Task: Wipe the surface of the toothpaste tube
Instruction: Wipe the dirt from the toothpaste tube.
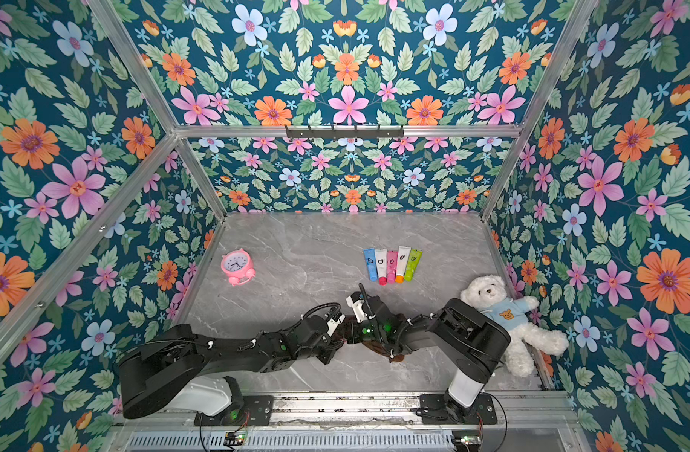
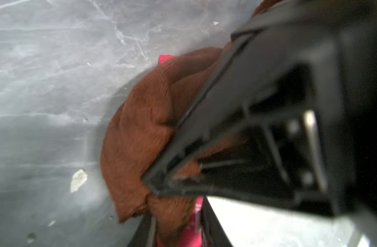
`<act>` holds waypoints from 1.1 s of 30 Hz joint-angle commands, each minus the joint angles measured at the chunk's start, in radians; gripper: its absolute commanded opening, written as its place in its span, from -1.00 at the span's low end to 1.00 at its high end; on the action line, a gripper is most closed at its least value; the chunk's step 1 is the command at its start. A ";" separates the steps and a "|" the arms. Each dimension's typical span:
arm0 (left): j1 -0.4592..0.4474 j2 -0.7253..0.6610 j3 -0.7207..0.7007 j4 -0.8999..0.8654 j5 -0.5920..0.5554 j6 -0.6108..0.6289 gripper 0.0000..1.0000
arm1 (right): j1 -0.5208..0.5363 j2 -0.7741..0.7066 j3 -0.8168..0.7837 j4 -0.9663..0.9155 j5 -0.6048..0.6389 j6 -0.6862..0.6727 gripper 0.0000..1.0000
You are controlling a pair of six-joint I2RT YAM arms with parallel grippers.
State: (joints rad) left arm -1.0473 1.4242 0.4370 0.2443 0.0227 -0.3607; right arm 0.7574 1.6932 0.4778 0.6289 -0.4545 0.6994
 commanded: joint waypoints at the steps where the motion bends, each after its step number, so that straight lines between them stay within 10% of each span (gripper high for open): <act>1: 0.000 -0.010 -0.007 -0.068 -0.070 -0.014 -1.00 | -0.110 0.006 -0.054 -0.280 0.043 -0.035 -1.00; 20: -0.004 0.006 0.003 -0.071 -0.075 -0.011 -1.00 | 0.123 -0.013 -0.105 -0.094 0.007 0.123 -1.00; 33: -0.013 -0.008 0.000 -0.077 -0.093 -0.011 -1.00 | -0.151 0.007 0.023 -0.388 0.078 -0.087 -1.00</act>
State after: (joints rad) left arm -1.0592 1.4170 0.4374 0.2314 -0.0113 -0.3603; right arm 0.6186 1.6928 0.4843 0.5911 -0.5758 0.6895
